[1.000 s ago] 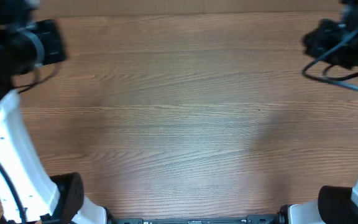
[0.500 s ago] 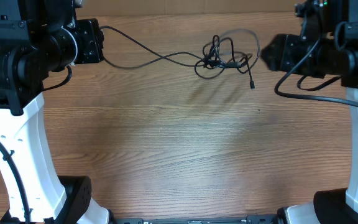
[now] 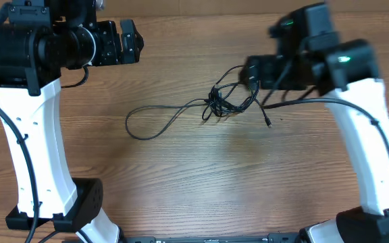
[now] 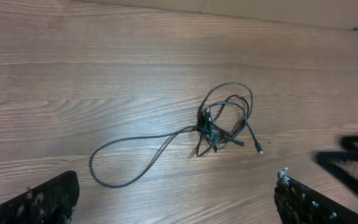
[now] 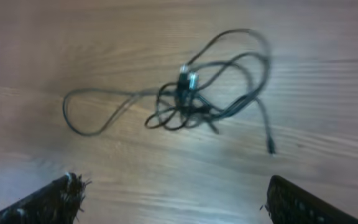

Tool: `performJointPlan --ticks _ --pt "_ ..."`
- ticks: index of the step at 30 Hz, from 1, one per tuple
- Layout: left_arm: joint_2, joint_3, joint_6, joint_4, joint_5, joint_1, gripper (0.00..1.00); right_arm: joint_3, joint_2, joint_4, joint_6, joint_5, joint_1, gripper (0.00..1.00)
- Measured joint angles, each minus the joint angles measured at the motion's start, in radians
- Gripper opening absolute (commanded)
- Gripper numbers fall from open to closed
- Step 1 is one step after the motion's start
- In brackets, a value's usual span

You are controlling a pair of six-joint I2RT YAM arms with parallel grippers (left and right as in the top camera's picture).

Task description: Untangle cables

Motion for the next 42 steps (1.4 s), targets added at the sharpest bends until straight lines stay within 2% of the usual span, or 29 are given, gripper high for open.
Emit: performJointPlan --ticks 4,10,14,16,22,26,35,36,37,38,42 --pt "0.0 0.0 0.0 -0.003 0.004 -0.005 1.0 -0.217 0.0 0.319 0.01 0.001 0.051 0.92" --pt "0.0 0.0 0.003 -0.004 0.004 -0.008 1.0 -0.507 0.026 0.602 -0.01 -0.048 0.053 0.88" --pt "0.0 0.0 0.003 -0.004 0.004 -0.014 1.0 -0.61 0.078 0.669 -0.111 -0.088 0.06 0.86" --pt "0.0 0.0 0.004 -0.004 0.004 -0.018 1.0 -0.635 0.116 0.678 -0.2 -0.1 0.073 0.79" --pt "0.0 0.0 0.007 -0.004 0.004 -0.029 1.0 -0.639 0.169 0.772 -0.405 -0.109 0.115 0.77" --pt "0.0 0.0 0.013 -0.004 0.004 -0.031 1.0 -0.639 0.169 0.831 -0.449 -0.116 0.122 0.64" --pt "0.0 0.0 0.03 -0.004 0.004 -0.031 1.0 -0.639 0.225 0.835 -0.475 -0.119 0.122 0.63" --pt "0.0 0.0 0.031 -0.004 0.004 -0.031 1.0 -0.639 0.246 0.844 -0.475 -0.122 0.122 0.54" --pt "0.0 0.0 0.034 -0.004 0.004 -0.031 1.0 -0.639 0.262 0.85 -0.476 -0.123 0.122 0.34" --pt "0.0 0.0 0.034 -0.004 0.004 -0.031 1.0 -0.639 0.278 0.855 -0.474 -0.123 0.122 0.04" --pt "0.0 0.0 0.038 -0.004 0.004 -0.042 1.0 -0.638 0.318 0.867 -0.473 -0.119 0.118 0.04"
